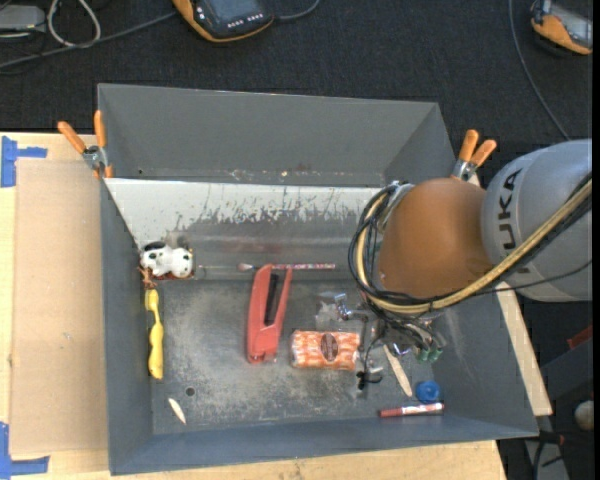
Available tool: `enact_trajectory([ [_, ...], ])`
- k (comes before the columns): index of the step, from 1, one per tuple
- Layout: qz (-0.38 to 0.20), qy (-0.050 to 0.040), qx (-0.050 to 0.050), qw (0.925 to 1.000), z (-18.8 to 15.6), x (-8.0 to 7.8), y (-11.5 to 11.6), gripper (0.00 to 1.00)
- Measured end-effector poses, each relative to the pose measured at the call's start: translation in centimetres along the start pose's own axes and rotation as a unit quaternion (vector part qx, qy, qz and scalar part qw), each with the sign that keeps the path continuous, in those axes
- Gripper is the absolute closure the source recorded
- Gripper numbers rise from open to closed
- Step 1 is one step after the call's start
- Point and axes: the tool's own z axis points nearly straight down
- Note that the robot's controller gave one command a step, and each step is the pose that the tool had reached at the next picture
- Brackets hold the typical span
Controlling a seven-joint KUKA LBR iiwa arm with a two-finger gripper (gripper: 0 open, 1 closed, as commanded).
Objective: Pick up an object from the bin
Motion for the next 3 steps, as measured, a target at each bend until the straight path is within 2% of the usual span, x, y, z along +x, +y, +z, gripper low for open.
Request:
enact_trajectory([
  [1,0.059,-0.0014,-0.001,0.9983,4.72,-0.13,-2.34,0.00],
  [2,0.078,-0.0015,-0.001,0.9969,5.59,0.22,-3.15,1.00],
  [3,0.079,-0.0015,-0.001,0.9969,5.59,0.23,-3.16,1.00],
])
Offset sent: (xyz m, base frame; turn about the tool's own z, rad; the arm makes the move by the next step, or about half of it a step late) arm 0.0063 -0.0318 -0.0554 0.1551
